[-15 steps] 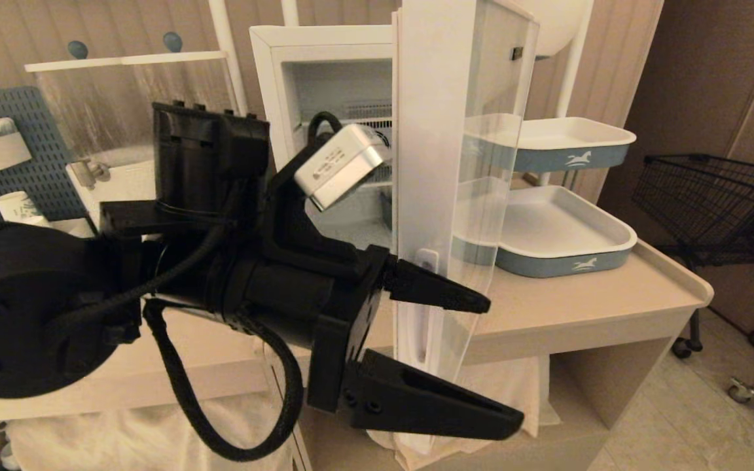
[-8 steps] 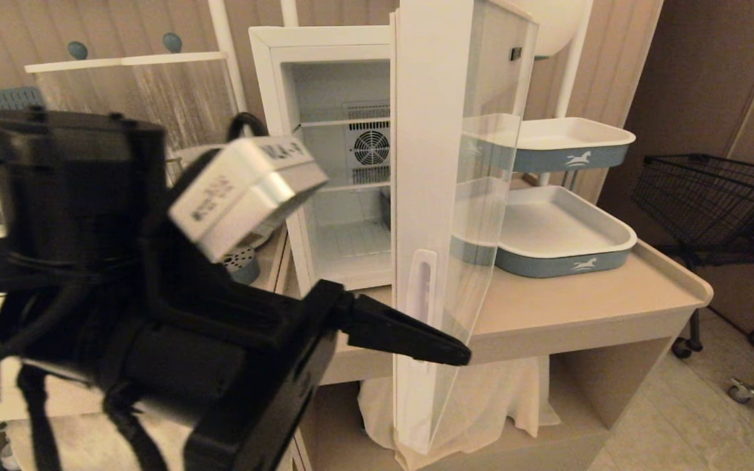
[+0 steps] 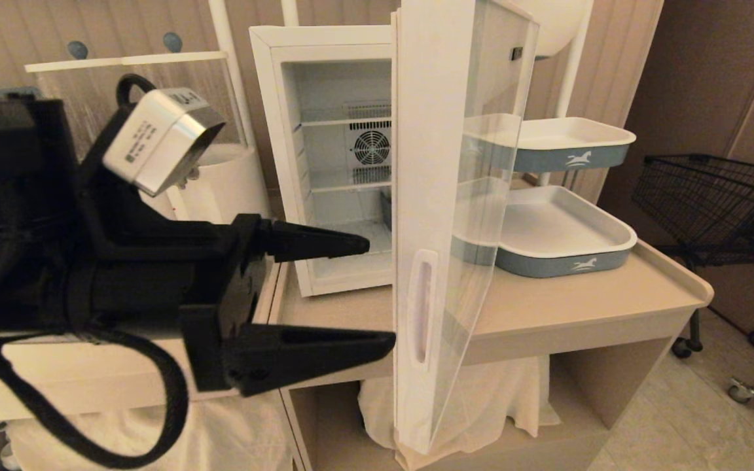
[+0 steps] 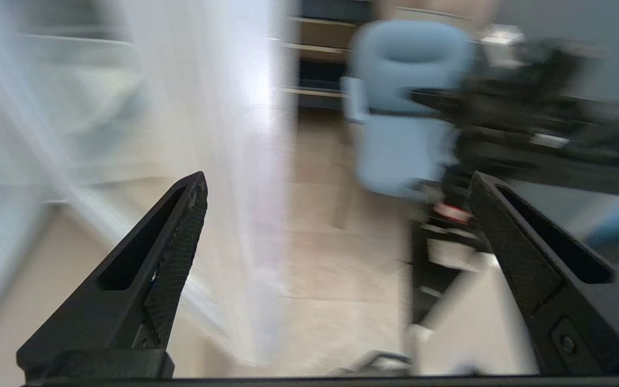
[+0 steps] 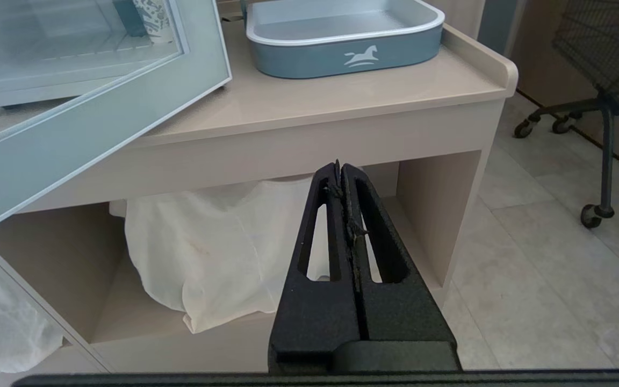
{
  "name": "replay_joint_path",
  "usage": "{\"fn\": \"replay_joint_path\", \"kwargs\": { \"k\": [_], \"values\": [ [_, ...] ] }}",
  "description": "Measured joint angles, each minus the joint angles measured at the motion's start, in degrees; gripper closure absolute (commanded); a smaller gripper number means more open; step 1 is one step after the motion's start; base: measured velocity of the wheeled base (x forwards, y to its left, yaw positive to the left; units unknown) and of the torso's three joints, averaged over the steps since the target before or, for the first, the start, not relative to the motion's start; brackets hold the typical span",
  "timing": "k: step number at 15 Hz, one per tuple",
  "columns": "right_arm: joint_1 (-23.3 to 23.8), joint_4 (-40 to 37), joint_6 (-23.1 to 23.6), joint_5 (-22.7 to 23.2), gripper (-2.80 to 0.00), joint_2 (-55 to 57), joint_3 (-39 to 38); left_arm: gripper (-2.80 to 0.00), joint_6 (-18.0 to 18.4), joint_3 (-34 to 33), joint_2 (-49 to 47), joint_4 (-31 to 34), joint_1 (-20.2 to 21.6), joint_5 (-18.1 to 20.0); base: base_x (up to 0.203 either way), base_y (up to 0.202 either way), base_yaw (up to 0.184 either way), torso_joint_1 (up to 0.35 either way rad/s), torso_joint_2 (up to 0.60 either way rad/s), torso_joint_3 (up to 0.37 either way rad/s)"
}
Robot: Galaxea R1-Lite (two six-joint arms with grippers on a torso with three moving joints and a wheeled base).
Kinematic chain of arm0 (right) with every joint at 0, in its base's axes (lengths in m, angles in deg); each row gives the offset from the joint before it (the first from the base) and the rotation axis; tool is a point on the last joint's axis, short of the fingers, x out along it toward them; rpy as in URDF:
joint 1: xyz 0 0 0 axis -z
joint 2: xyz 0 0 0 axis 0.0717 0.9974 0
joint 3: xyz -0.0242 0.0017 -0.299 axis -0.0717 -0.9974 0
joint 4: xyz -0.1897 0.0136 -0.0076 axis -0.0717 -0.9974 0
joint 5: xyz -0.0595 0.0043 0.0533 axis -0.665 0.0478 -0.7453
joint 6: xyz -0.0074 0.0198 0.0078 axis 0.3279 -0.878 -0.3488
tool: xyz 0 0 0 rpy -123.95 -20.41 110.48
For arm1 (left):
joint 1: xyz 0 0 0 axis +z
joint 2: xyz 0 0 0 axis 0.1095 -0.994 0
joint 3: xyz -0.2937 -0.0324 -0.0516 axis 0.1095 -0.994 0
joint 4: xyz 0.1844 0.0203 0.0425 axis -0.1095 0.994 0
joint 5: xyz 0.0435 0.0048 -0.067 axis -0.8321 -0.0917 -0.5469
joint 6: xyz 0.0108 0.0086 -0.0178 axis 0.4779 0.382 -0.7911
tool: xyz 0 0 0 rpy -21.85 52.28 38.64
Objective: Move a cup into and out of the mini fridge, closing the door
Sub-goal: Open the freezer door
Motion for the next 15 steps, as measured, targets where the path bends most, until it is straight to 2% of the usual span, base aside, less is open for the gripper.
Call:
{"fn": "replay_joint_path", "kwargs": {
  "k": [3,9,12,15],
  "values": [
    [0.0,0.0,0.0,0.0,0.00,0.0,0.0,-2.80,0.1,2.7,-5.9,-3.6,-1.0,-1.9,0.000,0.000,0.000,0.000,0.00,0.000],
    [0.1,0.0,0.0,0.0,0.00,0.0,0.0,-2.80,-1.0,8.2,-14.2,-3.7,-6.3,-2.2,0.000,0.000,0.000,0.000,0.00,0.000],
    [0.0,0.0,0.1,-0.1,0.00,0.0,0.0,-2.80,-5.4,9.5,-14.4,-3.6,-11.4,-1.9,0.000,0.000,0.000,0.000,0.00,0.000],
    [0.1,0.0,0.0,-0.1,0.00,0.0,0.1,-2.80,-14.5,10.1,-10.4,-3.2,-21.7,-2.0,0.000,0.000,0.000,0.000,0.00,0.000]
  ]
}}
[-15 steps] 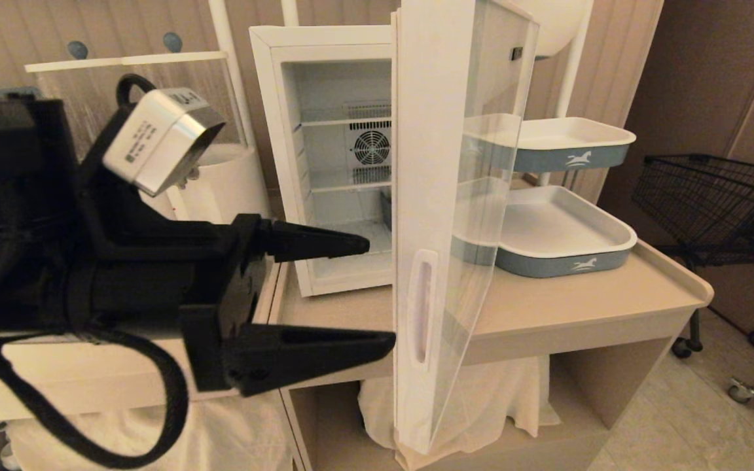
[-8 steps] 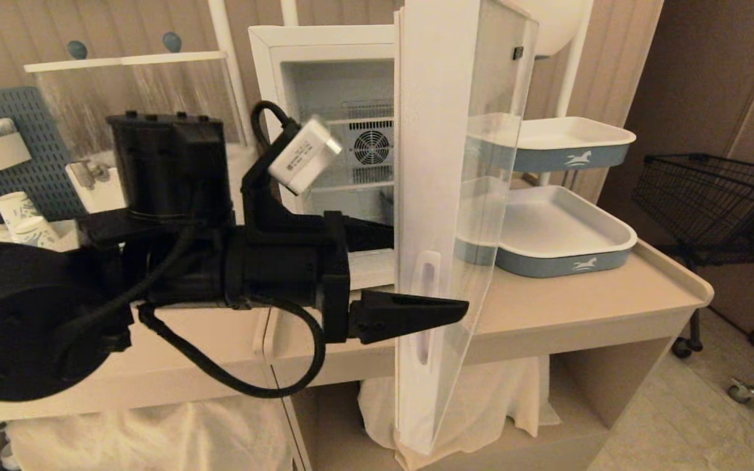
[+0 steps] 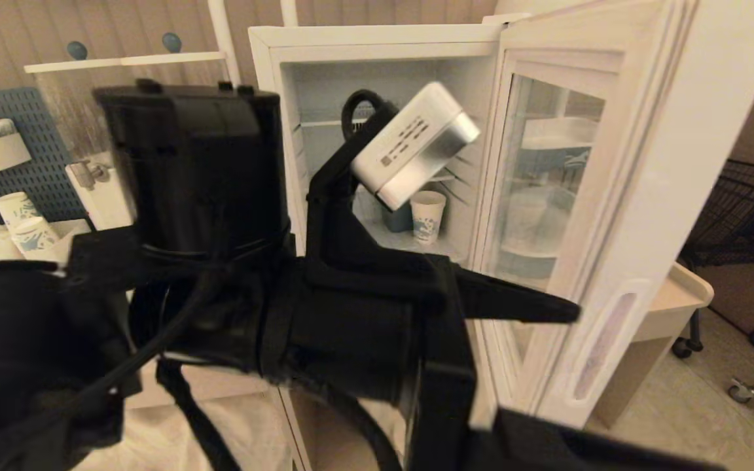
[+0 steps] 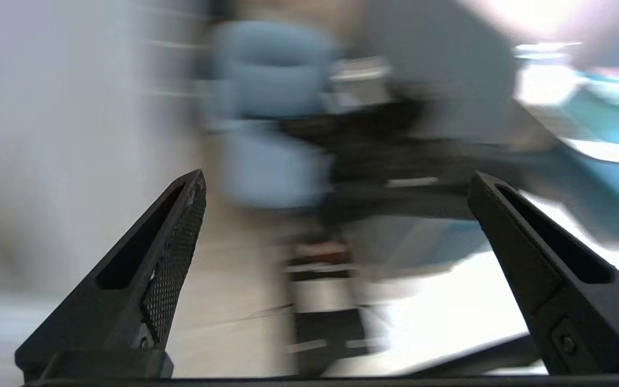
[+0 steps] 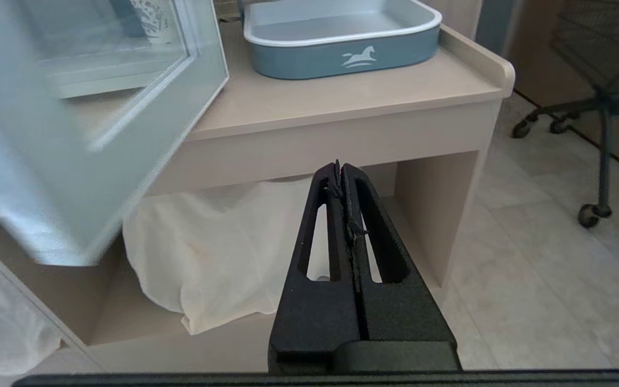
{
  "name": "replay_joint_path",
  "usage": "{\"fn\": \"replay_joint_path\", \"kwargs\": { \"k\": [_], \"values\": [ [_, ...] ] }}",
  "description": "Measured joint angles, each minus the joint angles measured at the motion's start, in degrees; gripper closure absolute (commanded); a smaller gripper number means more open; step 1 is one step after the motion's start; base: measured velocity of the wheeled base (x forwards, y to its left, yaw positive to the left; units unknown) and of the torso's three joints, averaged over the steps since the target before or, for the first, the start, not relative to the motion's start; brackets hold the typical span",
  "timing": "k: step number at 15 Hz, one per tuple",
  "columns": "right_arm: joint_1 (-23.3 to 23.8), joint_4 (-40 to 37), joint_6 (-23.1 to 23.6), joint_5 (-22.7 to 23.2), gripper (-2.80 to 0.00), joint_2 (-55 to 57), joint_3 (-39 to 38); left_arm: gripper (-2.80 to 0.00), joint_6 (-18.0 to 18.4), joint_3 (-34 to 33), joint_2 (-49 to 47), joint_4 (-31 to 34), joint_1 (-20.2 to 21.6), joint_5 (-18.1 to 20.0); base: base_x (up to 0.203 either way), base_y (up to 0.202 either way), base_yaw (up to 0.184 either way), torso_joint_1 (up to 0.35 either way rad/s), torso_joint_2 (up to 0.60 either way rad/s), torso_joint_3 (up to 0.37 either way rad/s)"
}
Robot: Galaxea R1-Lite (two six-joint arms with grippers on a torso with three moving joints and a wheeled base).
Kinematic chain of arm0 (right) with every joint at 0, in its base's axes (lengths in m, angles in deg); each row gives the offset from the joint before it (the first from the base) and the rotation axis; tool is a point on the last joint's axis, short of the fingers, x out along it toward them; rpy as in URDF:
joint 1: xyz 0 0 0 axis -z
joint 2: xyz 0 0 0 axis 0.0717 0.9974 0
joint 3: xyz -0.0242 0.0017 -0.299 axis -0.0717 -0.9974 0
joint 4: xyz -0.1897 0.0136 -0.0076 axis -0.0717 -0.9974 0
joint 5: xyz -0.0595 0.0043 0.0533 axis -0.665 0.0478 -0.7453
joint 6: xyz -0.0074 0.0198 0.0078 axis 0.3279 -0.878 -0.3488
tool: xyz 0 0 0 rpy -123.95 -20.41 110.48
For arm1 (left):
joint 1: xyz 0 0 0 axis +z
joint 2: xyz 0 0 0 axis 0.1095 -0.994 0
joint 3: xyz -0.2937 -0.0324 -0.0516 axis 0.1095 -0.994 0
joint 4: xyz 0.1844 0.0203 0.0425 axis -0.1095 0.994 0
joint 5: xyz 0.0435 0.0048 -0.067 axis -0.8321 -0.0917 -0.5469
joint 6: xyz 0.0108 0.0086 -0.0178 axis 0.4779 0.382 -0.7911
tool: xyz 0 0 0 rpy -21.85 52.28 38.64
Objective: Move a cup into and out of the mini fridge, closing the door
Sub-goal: Open the freezer door, then put the ceramic cup in the freezer
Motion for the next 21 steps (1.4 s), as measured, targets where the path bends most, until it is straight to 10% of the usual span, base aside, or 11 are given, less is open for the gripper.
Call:
{"fn": "replay_joint_path", "kwargs": {
  "k": [6,12,13,15,21],
  "values": [
    [0.0,0.0,-0.1,0.0,0.00,0.0,-0.1,-2.80,-1.3,-3.5,6.6,6.4,-1.9,-14.5,0.000,0.000,0.000,0.000,0.00,0.000],
    [0.0,0.0,-0.1,0.0,0.00,0.0,-0.1,-2.80,4.5,-4.7,14.1,19.2,6.8,-56.6,0.000,0.000,0.000,0.000,0.00,0.000],
    [0.0,0.0,0.0,0.0,0.00,0.0,-0.1,0.00,5.1,-4.8,14.8,19.3,10.0,-63.0,0.000,0.000,0.000,0.000,0.00,0.000],
    [0.0,0.0,0.0,0.0,0.00,0.0,-0.1,0.00,7.0,-4.8,15.5,17.7,16.7,-73.4,0.000,0.000,0.000,0.000,0.00,0.000],
    [0.0,-0.1,-0.1,0.1,0.00,0.0,-0.1,0.00,24.1,-10.5,14.9,-10.7,27.8,-68.4,0.000,0.000,0.000,0.000,0.00,0.000]
  ]
}}
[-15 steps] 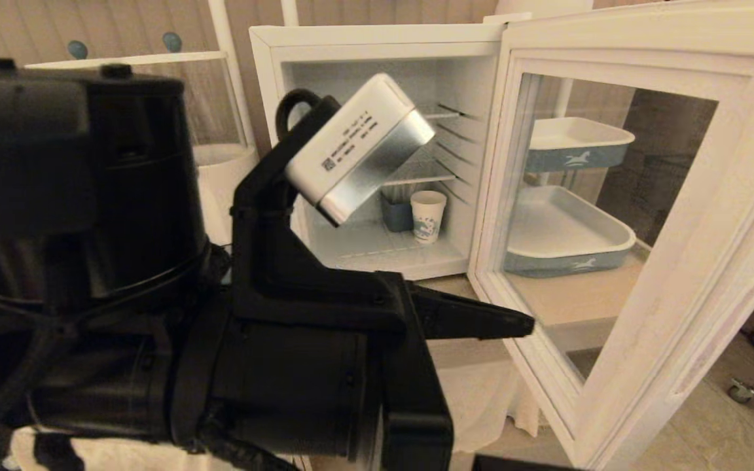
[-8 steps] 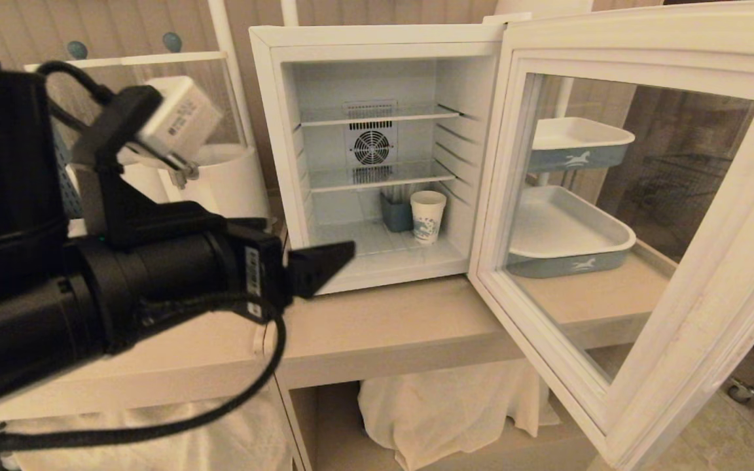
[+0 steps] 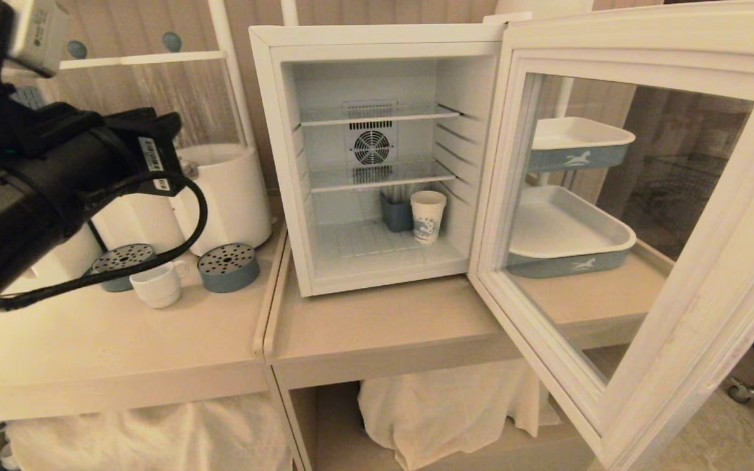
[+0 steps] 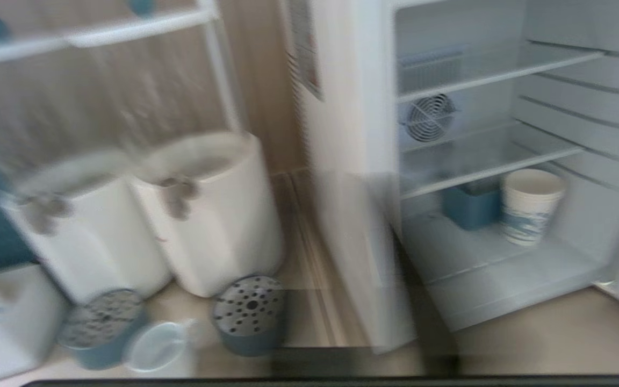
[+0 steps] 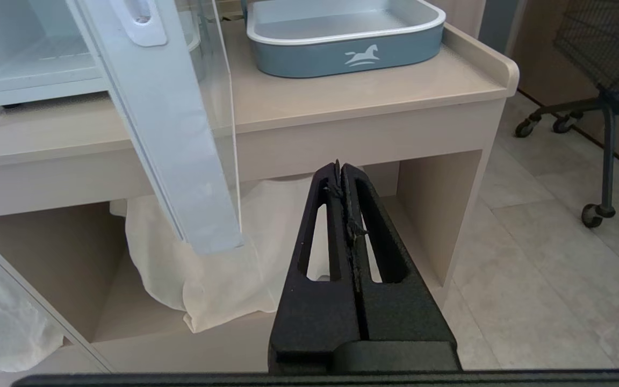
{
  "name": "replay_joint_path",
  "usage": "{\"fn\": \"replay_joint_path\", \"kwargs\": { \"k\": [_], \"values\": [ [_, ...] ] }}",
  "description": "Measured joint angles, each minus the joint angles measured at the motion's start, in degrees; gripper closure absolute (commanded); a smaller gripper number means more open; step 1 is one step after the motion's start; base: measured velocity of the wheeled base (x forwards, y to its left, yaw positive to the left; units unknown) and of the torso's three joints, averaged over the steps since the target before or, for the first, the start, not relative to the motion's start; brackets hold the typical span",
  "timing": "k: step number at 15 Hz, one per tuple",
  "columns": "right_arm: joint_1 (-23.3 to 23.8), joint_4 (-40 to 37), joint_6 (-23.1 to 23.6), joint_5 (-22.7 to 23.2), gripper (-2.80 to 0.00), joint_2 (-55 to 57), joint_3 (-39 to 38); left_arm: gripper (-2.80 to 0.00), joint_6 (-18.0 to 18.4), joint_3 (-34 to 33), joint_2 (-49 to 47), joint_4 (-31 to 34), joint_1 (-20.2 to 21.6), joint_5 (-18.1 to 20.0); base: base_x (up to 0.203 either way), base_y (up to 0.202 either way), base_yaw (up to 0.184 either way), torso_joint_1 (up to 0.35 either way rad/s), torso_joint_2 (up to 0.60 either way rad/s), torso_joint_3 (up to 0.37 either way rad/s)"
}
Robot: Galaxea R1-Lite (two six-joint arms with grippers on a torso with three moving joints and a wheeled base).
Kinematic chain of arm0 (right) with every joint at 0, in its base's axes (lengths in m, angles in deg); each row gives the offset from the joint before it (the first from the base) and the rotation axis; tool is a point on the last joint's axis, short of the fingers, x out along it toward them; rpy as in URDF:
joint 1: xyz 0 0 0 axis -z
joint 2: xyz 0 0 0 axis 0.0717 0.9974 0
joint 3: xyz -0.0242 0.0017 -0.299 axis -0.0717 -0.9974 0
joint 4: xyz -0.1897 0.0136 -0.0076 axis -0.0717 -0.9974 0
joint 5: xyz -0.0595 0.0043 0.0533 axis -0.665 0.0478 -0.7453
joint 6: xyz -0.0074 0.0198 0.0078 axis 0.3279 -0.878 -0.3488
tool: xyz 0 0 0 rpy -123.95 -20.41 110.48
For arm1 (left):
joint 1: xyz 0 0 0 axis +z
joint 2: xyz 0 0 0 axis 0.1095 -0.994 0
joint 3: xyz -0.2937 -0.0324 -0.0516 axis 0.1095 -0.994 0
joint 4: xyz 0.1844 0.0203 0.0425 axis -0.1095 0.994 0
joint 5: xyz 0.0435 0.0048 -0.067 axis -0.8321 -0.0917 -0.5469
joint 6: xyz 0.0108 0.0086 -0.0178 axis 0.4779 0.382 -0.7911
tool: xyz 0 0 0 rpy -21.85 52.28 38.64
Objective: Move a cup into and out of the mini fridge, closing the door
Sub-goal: Put the ceramic cup in the freezer
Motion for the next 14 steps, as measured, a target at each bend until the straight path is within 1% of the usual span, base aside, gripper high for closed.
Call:
{"fn": "replay_joint_path", "kwargs": {
  "k": [1,2,5,8,10,11,12,13,14],
  "values": [
    [0.0,0.0,0.0,0.0,0.00,0.0,0.0,0.00,0.2,-0.8,1.6,1.4,0.2,0.0,0.000,0.000,0.000,0.000,0.00,0.000],
    [0.0,0.0,0.0,0.0,0.00,0.0,0.0,0.00,0.2,-1.4,4.0,5.3,0.2,-0.1,0.000,0.000,0.000,0.000,0.00,0.000],
    [0.0,0.0,0.0,0.0,0.00,0.0,0.0,0.00,-1.5,-2.2,14.3,21.3,0.0,-0.6,0.000,0.000,0.000,0.000,0.00,0.000],
    [0.0,0.0,0.0,0.0,0.00,0.0,0.0,0.00,-5.0,-3.5,25.6,35.5,-0.1,-3.8,0.000,0.000,0.000,0.000,0.00,0.000],
    [0.0,0.1,0.0,0.0,0.00,0.0,0.0,0.00,-8.0,-6.2,34.7,43.4,1.3,-5.1,0.000,0.000,0.000,0.000,0.00,0.000],
    [0.0,0.1,0.0,0.0,0.00,0.0,0.0,0.00,-9.4,-8.0,39.6,47.2,3.4,-4.8,0.000,0.000,0.000,0.000,0.00,0.000],
    [0.0,0.1,0.0,0.0,0.00,0.0,0.0,0.00,-10.8,-9.5,44.5,51.2,7.2,-2.8,0.000,0.000,0.000,0.000,0.00,0.000],
    [0.0,0.1,0.0,0.0,0.00,0.0,0.0,0.00,-12.2,-10.5,48.4,55.3,11.4,0.1,0.000,0.000,0.000,0.000,0.00,0.000],
    [0.0,0.1,0.0,0.0,0.00,0.0,0.0,0.00,-14.2,-11.1,52.1,60.2,15.5,4.1,0.000,0.000,0.000,0.000,0.00,0.000]
  ]
}}
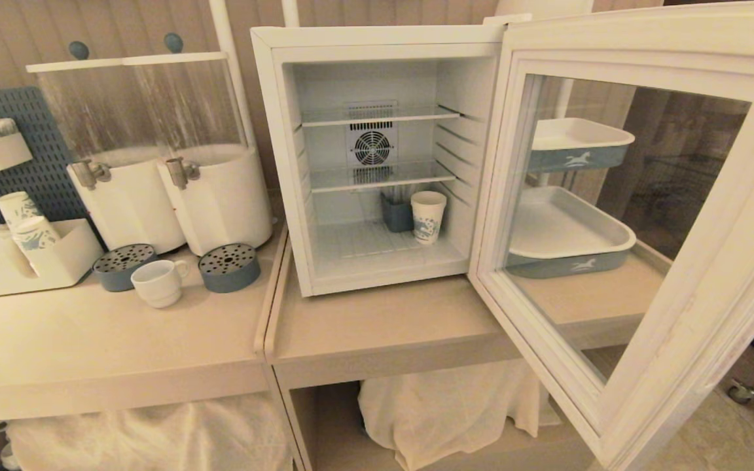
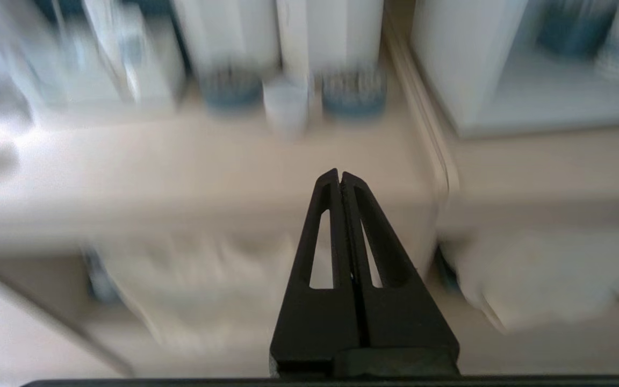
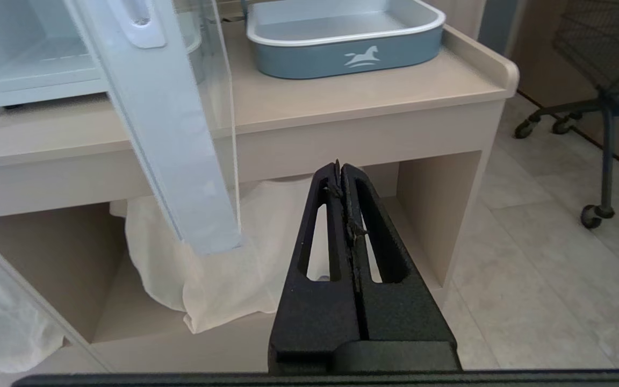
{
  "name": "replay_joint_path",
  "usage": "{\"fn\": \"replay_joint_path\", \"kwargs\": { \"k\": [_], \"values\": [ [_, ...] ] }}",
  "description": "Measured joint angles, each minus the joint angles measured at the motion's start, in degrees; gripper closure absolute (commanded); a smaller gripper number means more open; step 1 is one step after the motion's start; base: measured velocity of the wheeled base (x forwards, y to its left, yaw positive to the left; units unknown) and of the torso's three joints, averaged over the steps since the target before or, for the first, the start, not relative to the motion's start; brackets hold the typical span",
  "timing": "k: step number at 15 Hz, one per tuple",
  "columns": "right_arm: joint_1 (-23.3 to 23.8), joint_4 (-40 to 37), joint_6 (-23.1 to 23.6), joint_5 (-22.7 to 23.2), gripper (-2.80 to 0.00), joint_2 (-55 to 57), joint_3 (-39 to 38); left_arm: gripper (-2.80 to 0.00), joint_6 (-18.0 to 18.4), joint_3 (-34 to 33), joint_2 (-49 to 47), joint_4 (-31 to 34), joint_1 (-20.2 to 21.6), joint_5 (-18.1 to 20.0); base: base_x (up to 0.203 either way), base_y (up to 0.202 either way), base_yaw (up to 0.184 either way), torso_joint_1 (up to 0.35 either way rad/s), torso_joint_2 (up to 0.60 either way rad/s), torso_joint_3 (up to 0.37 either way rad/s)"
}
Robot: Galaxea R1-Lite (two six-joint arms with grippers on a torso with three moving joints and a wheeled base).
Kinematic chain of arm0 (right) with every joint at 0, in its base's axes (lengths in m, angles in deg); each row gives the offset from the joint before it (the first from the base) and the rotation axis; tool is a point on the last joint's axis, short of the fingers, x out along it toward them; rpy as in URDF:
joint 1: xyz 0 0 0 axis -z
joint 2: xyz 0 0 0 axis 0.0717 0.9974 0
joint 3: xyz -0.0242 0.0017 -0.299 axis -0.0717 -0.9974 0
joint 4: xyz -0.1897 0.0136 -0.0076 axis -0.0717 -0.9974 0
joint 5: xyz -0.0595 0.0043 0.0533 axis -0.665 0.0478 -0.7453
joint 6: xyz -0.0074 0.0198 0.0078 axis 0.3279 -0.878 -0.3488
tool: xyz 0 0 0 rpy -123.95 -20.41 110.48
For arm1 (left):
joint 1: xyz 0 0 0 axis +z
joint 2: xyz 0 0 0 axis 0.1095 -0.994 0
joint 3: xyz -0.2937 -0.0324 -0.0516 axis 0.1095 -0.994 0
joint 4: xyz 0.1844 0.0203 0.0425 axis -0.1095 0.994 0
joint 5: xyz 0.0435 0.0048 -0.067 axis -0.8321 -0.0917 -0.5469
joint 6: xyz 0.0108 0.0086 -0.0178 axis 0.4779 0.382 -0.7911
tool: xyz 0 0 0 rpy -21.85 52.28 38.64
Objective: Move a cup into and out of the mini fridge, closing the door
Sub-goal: Put the ceramic cup in the freezer
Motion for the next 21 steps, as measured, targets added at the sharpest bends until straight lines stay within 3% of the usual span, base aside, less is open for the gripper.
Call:
{"fn": "replay_joint_path", "kwargs": {
  "k": [3,5,7,10,12,14,16,17,19,21],
  "values": [
    [0.1,0.0,0.0,0.0,0.00,0.0,0.0,0.00,-8.9,-1.0,5.8,11.1,3.7,11.0,0.000,0.000,0.000,0.000,0.00,0.000],
    [0.1,0.0,0.0,0.0,0.00,0.0,0.0,0.00,-9.4,0.1,7.3,12.6,4.2,17.2,0.000,0.000,0.000,0.000,0.00,0.000],
    [0.1,0.0,0.0,0.0,0.00,0.0,0.0,0.00,-11.0,5.4,7.9,17.7,4.3,23.5,0.000,0.000,0.000,0.000,0.00,0.000],
    [0.1,-0.1,0.2,0.0,0.00,0.0,0.1,0.00,-20.7,12.3,8.4,25.8,4.2,25.7,0.000,0.000,0.000,0.000,0.00,0.000],
    [0.0,-0.3,0.3,0.0,0.00,0.0,0.1,0.00,-22.7,16.1,8.5,27.2,4.3,27.3,0.000,0.000,0.000,0.000,0.00,0.000],
    [0.0,-0.3,0.3,0.0,0.00,0.0,0.2,0.00,-22.2,18.6,8.8,28.4,6.7,31.1,0.000,0.000,0.000,0.000,0.00,0.000],
    [0.0,-0.3,0.1,0.0,0.00,0.0,0.2,0.00,-20.4,20.7,9.7,32.1,11.6,38.2,0.000,0.000,0.000,0.000,0.00,0.000],
    [0.0,-0.2,0.1,0.0,0.00,0.0,0.2,0.00,-18.8,20.7,10.7,32.4,12.5,40.0,0.000,0.000,0.000,0.000,0.00,0.000],
    [0.0,-0.3,0.1,0.0,0.00,0.0,0.2,0.00,-15.2,15.4,14.2,30.0,12.7,38.2,0.000,0.000,0.000,0.000,0.00,0.000],
    [0.1,-0.2,0.0,0.0,0.00,0.0,0.2,0.00,-12.8,3.0,17.7,23.5,12.6,33.2,0.000,0.000,0.000,0.000,0.00,0.000]
  ]
}}
